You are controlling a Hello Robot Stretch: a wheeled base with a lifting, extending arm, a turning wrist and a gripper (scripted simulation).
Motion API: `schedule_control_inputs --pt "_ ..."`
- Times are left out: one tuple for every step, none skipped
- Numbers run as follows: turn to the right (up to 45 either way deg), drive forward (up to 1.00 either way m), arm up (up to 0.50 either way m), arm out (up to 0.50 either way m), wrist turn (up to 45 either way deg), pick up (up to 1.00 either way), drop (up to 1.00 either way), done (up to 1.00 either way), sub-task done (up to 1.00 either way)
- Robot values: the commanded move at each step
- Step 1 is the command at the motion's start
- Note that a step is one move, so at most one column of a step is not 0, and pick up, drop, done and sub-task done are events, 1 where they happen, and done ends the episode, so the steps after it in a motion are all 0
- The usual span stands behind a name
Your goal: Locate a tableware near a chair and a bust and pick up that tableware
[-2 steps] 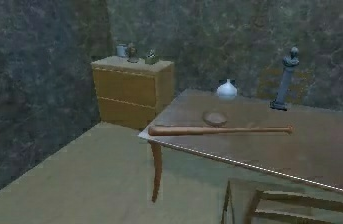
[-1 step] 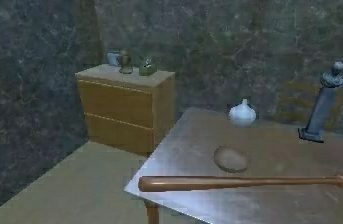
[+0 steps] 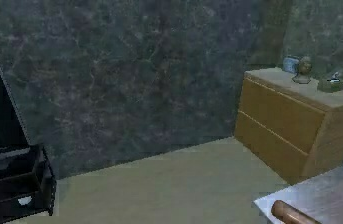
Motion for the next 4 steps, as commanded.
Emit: schedule_control_inputs --pt "-21.0 0.0 0.0 0.0 0.0 0.0 0.0 0.0 0.0" --pt "45.0 0.0 0.0 0.0 0.0 0.0 0.0 0.0 0.0" --pt "45.0 0.0 0.0 0.0 0.0 0.0 0.0 0.0 0.0" --pt "0.0 0.05 0.0 0.0 0.0 0.0 0.0 0.0 0.0"
